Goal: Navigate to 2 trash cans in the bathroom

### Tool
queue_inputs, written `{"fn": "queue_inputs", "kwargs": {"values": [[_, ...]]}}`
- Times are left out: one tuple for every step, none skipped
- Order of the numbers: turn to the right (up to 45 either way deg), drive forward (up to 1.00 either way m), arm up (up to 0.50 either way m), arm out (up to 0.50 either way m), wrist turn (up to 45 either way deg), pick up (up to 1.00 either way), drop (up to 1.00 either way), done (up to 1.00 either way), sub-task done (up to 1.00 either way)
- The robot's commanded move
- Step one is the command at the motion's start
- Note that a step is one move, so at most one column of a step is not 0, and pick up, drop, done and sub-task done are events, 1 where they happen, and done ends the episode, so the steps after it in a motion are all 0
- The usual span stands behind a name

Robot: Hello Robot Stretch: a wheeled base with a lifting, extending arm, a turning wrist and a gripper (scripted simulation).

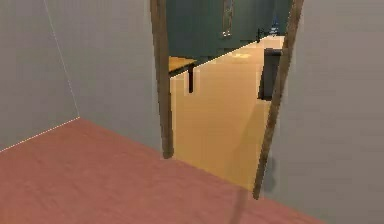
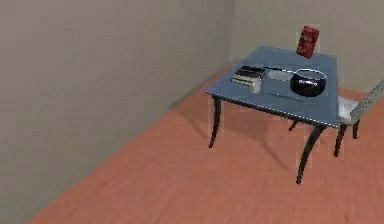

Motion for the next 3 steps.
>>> {"fn": "queue_inputs", "kwargs": {"values": [[0.0,1.00,0.00,0.00,0.0,0.00,0.00,0.00,0.00],[6.0,0.00,0.00,0.00,0.0,0.00,0.00,0.00,0.00],[0.0,0.20,0.00,0.00,0.0,0.00,0.00,0.00,0.00]]}}
